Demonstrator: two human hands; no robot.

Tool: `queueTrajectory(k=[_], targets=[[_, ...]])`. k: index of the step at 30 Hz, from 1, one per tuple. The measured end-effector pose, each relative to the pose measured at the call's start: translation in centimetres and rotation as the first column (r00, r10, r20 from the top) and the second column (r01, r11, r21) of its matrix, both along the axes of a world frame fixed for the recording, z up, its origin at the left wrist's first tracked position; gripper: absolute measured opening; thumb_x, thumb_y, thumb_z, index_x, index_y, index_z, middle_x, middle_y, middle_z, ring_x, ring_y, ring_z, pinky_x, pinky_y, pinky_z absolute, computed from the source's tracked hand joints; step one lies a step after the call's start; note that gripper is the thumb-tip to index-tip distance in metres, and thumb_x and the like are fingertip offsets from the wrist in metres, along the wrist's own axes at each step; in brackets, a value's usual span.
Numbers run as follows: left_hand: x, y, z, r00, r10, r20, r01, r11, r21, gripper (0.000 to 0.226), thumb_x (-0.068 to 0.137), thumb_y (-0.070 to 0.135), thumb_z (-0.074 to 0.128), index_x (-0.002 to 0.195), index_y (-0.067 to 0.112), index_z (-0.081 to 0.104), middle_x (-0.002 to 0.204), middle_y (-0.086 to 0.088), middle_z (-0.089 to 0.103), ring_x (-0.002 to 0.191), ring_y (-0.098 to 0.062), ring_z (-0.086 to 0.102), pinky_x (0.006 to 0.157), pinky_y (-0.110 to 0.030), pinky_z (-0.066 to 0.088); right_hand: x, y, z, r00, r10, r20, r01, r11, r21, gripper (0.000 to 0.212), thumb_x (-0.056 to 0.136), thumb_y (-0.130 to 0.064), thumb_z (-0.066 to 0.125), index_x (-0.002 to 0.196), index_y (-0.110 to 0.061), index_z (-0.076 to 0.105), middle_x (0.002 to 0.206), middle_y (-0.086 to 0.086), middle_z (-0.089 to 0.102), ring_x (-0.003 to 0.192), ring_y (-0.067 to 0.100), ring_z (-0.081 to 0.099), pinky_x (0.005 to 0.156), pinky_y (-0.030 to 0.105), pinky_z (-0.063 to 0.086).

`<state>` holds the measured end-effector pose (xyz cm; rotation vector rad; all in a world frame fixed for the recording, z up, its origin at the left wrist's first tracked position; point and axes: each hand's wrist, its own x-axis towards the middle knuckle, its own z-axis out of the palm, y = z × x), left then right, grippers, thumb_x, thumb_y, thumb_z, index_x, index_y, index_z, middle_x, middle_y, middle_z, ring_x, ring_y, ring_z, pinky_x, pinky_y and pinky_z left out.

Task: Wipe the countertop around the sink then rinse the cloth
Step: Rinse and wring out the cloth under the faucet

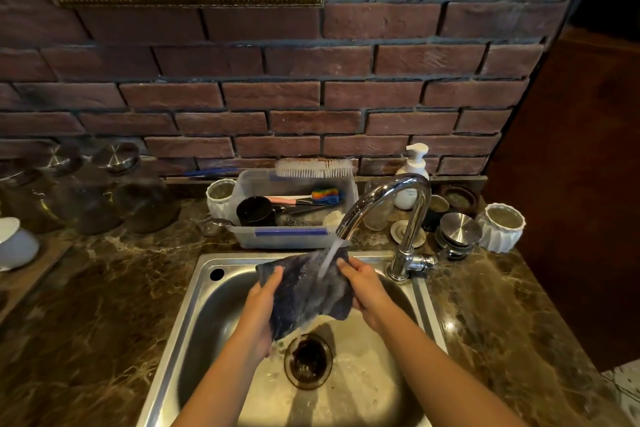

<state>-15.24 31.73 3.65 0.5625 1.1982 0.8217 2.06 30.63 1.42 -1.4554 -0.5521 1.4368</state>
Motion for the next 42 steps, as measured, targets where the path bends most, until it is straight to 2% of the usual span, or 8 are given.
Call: queueTrajectory(k=[5,11,15,22,27,31,35,42], targets=[[1.0,0.0,0.6,0.997,-0.067,-0.043,0.069,0.997,0.043,0.036,0.092,0.041,0.059,0.120,0.019,0.060,0.110,-0.008,0.071,0.102,-0.028,0.065,0.078,-0.040,0.052,0.0,-0.1,-0.4,0.928,-0.063,0.368,0.068,0.998,0.001,0.024,0.102,-0.025,0.046,0.108,-0.014,0.066,0.106,0.006,0.068,0.104,0.021,0.061,0.091,0.034,0.049],[0.3,0.5,0.2,0.996,-0.087,-0.033,0.087,0.996,0.023,0.038,0.093,0.038,0.058,0.124,0.016,0.058,0.110,-0.011,0.071,0.104,-0.029,0.066,0.084,-0.041,0.051,0.8,-0.7,1.5,0.977,-0.192,-0.095,0.176,0.972,-0.155,0.039,0.101,-0.044,0.039,0.103,-0.012,0.061,0.103,0.014,0.066,0.100,0.029,0.062,0.078,0.038,0.053],[0.6,0.0,-0.2,0.991,-0.132,-0.021,0.133,0.991,0.018,0.035,0.094,0.039,0.055,0.120,0.017,0.059,0.111,-0.012,0.070,0.105,-0.029,0.064,0.084,-0.041,0.049,-1.0,-0.4,1.7,0.994,0.085,0.070,-0.071,0.980,-0.187,0.036,0.099,-0.041,0.048,0.122,-0.015,0.055,0.130,0.009,0.056,0.117,0.026,0.053,0.095,0.036,0.046],[-0.5,0.2,0.1,0.996,-0.093,0.016,0.093,0.996,0.008,0.030,0.095,0.034,0.054,0.116,0.014,0.063,0.106,-0.010,0.073,0.104,-0.026,0.065,0.087,-0.039,0.049,-2.4,0.6,1.2,0.983,-0.178,0.040,0.182,0.971,-0.157,0.029,0.099,-0.043,0.045,0.096,-0.020,0.062,0.098,0.008,0.063,0.102,0.030,0.058,0.096,0.046,0.048],[-2.2,0.7,-1.3,0.999,-0.049,-0.010,0.048,0.996,-0.076,0.054,0.079,0.048,0.062,0.123,0.015,0.062,0.114,-0.012,0.070,0.110,-0.031,0.063,0.099,-0.048,0.045,-4.0,1.1,1.1,0.993,-0.024,0.112,0.038,0.992,-0.124,0.028,0.102,-0.030,0.041,0.117,-0.014,0.057,0.099,0.006,0.061,0.090,0.020,0.058,0.079,0.032,0.050],[-3.4,0.7,-1.4,0.992,-0.096,0.086,0.105,0.988,-0.110,0.041,0.091,0.035,0.055,0.126,0.015,0.059,0.117,-0.012,0.069,0.113,-0.030,0.062,0.093,-0.047,0.049,-2.9,1.1,1.6,0.987,-0.128,0.094,0.137,0.986,-0.094,0.039,0.101,-0.041,0.040,0.118,-0.013,0.059,0.114,0.012,0.061,0.107,0.033,0.057,0.095,0.043,0.046],[-3.0,0.9,-1.6,0.992,-0.076,0.100,0.089,0.986,-0.138,0.036,0.096,0.031,0.051,0.126,0.012,0.060,0.117,-0.012,0.069,0.112,-0.029,0.062,0.086,-0.044,0.049,-1.6,0.9,1.6,0.998,0.049,0.048,-0.043,0.992,-0.122,0.019,0.097,-0.032,0.054,0.114,-0.025,0.059,0.116,0.004,0.061,0.115,0.026,0.053,0.104,0.049,0.043],[1.1,1.5,-1.7,0.998,-0.051,-0.029,0.048,0.993,-0.107,0.037,0.095,0.037,0.055,0.116,0.007,0.063,0.112,-0.015,0.070,0.105,-0.029,0.064,0.086,-0.043,0.052,0.7,0.0,2.6,0.990,-0.069,-0.126,0.070,0.998,0.005,0.022,0.101,-0.026,0.047,0.112,-0.012,0.060,0.098,0.010,0.071,0.090,0.022,0.067,0.074,0.034,0.055]])
